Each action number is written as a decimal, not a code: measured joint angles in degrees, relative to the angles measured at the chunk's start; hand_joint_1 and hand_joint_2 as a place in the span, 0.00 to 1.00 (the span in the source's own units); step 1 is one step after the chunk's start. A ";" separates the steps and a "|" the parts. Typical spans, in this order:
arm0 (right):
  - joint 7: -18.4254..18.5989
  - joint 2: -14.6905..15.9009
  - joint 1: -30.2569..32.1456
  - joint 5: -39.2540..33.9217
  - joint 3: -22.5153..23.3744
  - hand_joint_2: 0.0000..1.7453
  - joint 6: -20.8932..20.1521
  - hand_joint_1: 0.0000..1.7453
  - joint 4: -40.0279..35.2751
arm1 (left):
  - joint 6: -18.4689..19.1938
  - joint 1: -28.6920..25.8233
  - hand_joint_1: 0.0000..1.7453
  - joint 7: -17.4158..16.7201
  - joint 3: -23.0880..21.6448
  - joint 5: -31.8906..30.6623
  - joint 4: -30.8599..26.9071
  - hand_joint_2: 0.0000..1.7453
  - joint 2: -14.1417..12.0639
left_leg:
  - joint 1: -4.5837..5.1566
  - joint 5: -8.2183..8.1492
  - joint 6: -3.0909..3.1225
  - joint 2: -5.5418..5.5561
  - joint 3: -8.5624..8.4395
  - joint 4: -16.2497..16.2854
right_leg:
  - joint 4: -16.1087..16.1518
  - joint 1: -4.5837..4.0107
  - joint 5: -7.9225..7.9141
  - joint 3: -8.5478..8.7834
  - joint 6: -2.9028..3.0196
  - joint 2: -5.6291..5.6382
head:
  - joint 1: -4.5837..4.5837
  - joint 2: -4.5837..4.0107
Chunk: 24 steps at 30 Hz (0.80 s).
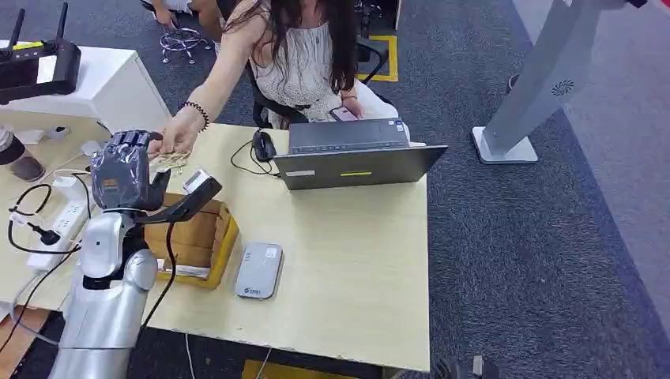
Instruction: Pass the card to the sensor for recognition and then transmit it.
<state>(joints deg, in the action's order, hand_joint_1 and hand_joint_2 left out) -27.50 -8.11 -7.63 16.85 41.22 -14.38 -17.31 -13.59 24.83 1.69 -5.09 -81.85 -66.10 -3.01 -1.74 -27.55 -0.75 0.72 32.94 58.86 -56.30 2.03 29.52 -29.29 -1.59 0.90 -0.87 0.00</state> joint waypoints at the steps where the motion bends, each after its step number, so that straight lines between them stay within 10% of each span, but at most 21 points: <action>1: 0.22 -0.15 -0.14 0.18 0.02 0.00 0.07 0.00 0.05 | -0.35 0.74 1.00 -0.70 -0.64 -1.54 0.60 1.00 -0.35 | 0.00 0.00 0.00 0.00 0.00 0.00 | 0.00 0.00 0.00 0.00 0.00 0.00 | -0.02 0.00; 24: 0.74 -0.63 -0.55 0.13 -0.13 0.00 0.15 0.00 0.53 | -1.23 2.51 1.00 -2.71 -3.35 -5.43 2.17 1.00 -2.04 | 0.00 0.00 0.00 -0.01 0.00 0.00 | 0.00 0.00 0.00 -0.01 0.00 0.01 | -0.02 0.00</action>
<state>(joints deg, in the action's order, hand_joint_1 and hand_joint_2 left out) -26.75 -8.74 -8.18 16.98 41.09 -14.23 -16.79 -14.82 27.34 -1.03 -8.44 -87.27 -63.93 -5.05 -1.74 -27.56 -0.75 0.71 32.95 58.86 -56.30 2.03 29.52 -29.30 -1.59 0.90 -0.90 0.00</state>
